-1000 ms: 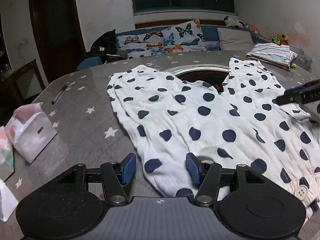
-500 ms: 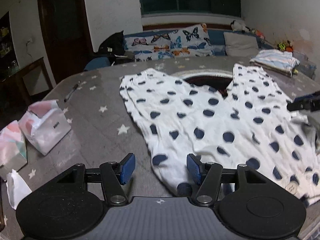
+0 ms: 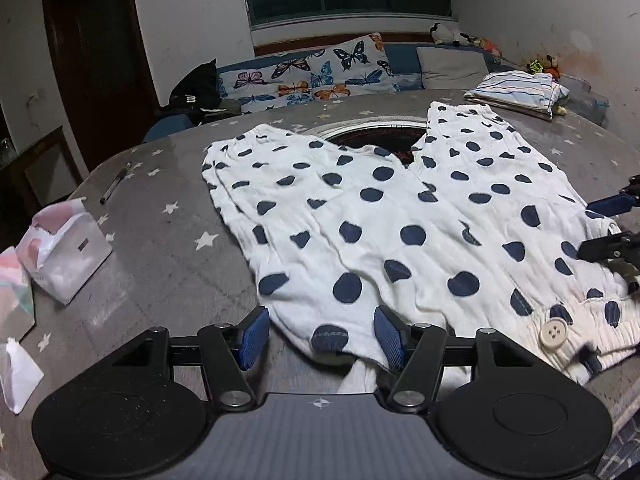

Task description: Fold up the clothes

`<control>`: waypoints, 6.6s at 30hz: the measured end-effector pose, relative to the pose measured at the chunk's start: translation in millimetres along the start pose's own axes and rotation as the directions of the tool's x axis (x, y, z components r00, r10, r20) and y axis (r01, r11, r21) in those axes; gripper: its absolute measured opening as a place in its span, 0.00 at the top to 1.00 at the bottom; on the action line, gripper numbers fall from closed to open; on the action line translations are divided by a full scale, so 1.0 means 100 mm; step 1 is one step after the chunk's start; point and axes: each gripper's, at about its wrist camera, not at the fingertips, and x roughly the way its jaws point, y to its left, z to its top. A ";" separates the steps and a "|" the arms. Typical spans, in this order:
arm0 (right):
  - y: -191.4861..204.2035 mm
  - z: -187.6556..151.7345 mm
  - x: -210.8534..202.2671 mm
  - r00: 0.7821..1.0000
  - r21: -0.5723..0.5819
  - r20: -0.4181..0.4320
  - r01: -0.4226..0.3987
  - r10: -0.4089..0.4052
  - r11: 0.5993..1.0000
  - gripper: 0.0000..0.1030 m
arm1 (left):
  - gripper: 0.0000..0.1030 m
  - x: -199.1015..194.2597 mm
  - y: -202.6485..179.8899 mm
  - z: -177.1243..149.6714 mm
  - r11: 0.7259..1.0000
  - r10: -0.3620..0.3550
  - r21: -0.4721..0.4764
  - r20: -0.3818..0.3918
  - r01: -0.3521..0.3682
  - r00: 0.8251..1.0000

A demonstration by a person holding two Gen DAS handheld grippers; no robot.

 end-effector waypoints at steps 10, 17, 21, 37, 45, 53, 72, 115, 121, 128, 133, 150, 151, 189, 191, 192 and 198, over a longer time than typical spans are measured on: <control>0.01 0.12 -0.27 0.997 0.017 0.068 -0.025 0.024 1.000 0.37 | 0.38 -0.21 0.07 0.11 1.000 0.012 -0.016 0.055 -0.011 0.998; 0.18 0.10 -0.14 0.995 -0.017 0.051 -0.079 0.080 0.997 0.37 | 0.39 -0.09 -0.04 0.01 1.000 -0.022 -0.006 0.011 0.022 1.000; 0.16 -0.03 -0.08 0.998 -0.002 0.008 -0.069 0.069 0.998 0.37 | 0.37 -0.08 0.02 -0.08 1.000 -0.009 -0.028 -0.004 0.009 1.000; 0.15 -0.03 -0.08 0.997 -0.026 -0.009 -0.071 0.071 0.997 0.34 | 0.37 -0.21 0.25 -0.11 0.983 0.130 -0.128 -0.045 -0.135 0.990; 0.16 -0.01 -0.12 0.997 -0.024 0.007 -0.075 0.075 0.997 0.34 | 0.38 -0.31 0.17 0.03 0.982 0.146 -0.119 0.006 -0.144 0.989; 0.19 0.04 -0.07 0.995 -0.014 0.028 -0.096 0.096 0.995 0.34 | 0.40 -0.08 0.13 0.02 0.985 0.140 -0.098 -0.043 -0.143 0.989; 0.17 -0.02 -0.02 0.995 -0.009 0.013 -0.099 0.099 0.995 0.27 | 0.60 0.42 0.49 0.41 0.960 0.181 -0.212 -0.035 -0.184 0.983; 0.19 0.03 -0.05 0.995 0.002 0.040 -0.091 0.091 0.996 0.23 | 0.57 0.20 0.26 0.55 0.990 0.073 -0.125 0.048 -0.067 0.996; 0.19 -0.01 -0.04 0.996 0.000 0.021 -0.085 0.085 0.996 0.23 | 0.56 0.20 -0.01 0.43 0.998 0.003 -0.062 0.015 -0.002 1.000; 0.21 -0.03 -0.04 0.997 -0.006 0.018 -0.080 0.080 0.997 0.23 | 0.49 0.16 -0.09 0.34 0.999 -0.003 -0.052 0.004 0.003 1.000; 0.19 0.00 -0.11 0.997 -0.001 0.045 -0.066 0.066 0.998 0.23 | 0.39 0.06 -0.11 0.38 0.998 -0.002 -0.060 0.034 0.004 0.999; 0.08 0.02 -0.12 0.996 0.036 0.078 -0.047 0.045 0.998 0.23 | 0.30 0.03 -0.32 0.34 0.998 -0.052 -0.030 0.033 0.053 0.998; 0.07 0.03 -0.11 0.996 0.037 0.078 -0.048 0.045 0.998 0.23 | 0.29 0.02 -0.33 0.35 0.998 -0.056 -0.028 0.037 0.057 0.998; -1.61 1.07 1.17 0.990 0.156 -0.029 0.139 -0.136 0.978 0.41 | 0.00 0.37 -0.74 0.59 0.973 -0.228 0.030 0.013 0.228 0.974; -1.67 1.13 1.19 0.991 0.156 -0.019 0.136 -0.135 0.978 0.41 | 0.00 0.40 -0.75 0.58 0.972 -0.234 0.032 0.003 0.234 0.972; -1.69 1.17 1.20 0.992 0.154 -0.012 0.129 -0.129 0.980 0.41 | 0.00 0.41 -0.76 0.58 0.971 -0.237 0.033 0.002 0.237 0.972; -1.85 1.41 1.42 0.995 0.157 -0.005 0.102 -0.103 0.982 0.41 | 0.00 0.45 -0.78 0.57 0.968 -0.250 0.034 -0.013 0.251 0.968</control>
